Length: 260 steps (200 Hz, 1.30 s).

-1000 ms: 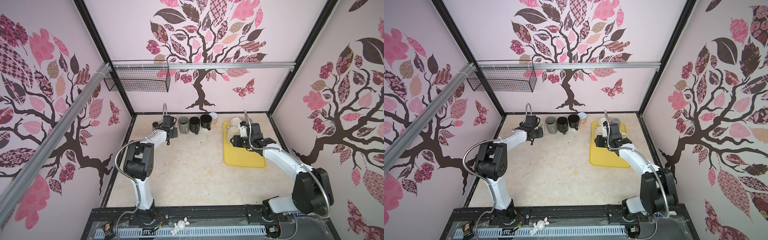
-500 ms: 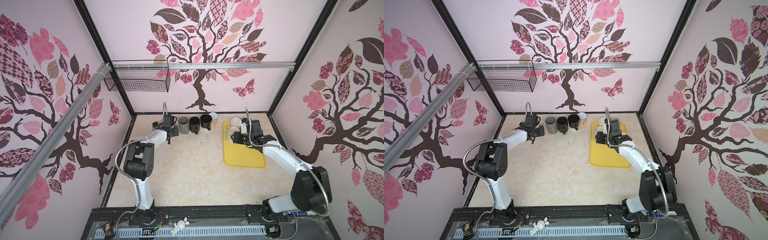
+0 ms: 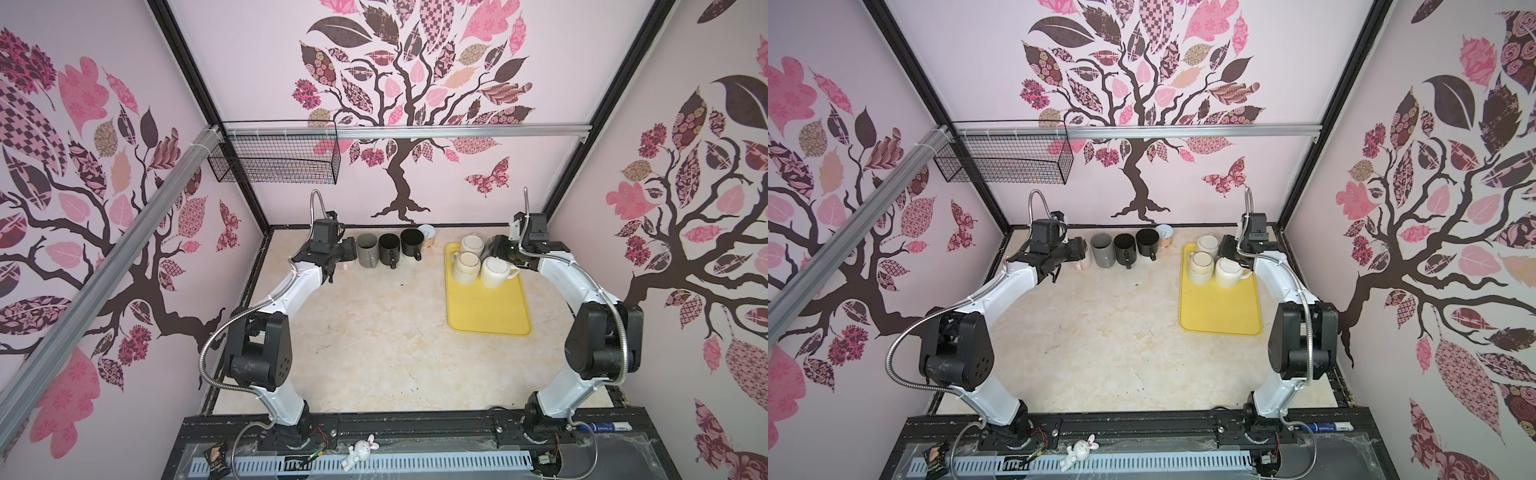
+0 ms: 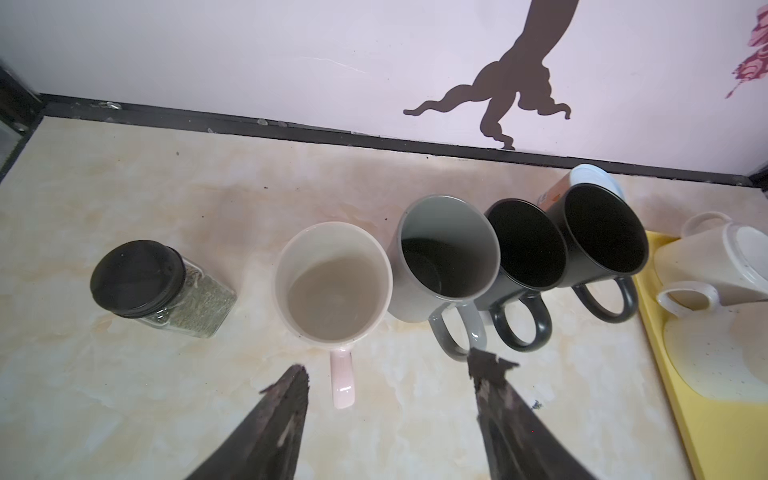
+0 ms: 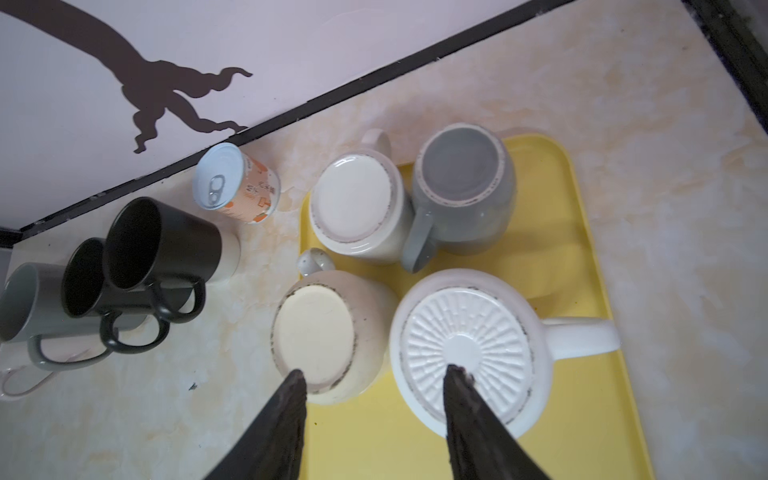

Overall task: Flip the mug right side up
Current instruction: 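Raise left gripper while right gripper moves to the upside-down white mug on the tray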

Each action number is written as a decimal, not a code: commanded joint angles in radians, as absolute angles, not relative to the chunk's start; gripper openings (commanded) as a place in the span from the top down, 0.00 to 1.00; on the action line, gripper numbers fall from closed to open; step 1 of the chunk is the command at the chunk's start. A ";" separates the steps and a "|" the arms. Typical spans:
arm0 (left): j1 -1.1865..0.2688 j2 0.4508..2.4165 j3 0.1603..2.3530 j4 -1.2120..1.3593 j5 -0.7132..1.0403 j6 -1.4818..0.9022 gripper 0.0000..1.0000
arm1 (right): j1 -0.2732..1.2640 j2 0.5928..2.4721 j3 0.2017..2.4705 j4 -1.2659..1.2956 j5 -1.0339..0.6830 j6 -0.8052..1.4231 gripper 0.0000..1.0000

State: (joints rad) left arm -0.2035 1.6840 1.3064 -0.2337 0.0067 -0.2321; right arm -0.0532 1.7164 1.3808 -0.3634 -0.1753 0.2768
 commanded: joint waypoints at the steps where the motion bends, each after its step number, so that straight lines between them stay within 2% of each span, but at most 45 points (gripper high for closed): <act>1: -0.232 1.646 1.264 -0.234 0.068 -0.212 0.34 | -0.130 1.770 1.399 -0.364 -0.216 0.282 0.45; 80: -0.272 1.575 1.185 -0.231 0.168 -0.201 0.34 | -0.175 2.000 1.539 -0.386 -0.204 0.269 0.47; 110: -0.276 1.527 1.141 -0.226 0.180 -0.189 0.34 | -0.175 2.009 1.532 -0.418 -0.223 0.256 0.50; 202: -0.315 1.470 1.112 -0.255 0.161 -0.200 0.34 | -0.154 1.729 1.127 -0.358 -0.284 0.278 0.51; 260: -0.415 1.519 1.147 -0.293 0.216 -0.247 0.37 | -0.023 1.539 0.940 -0.332 -0.256 0.298 0.50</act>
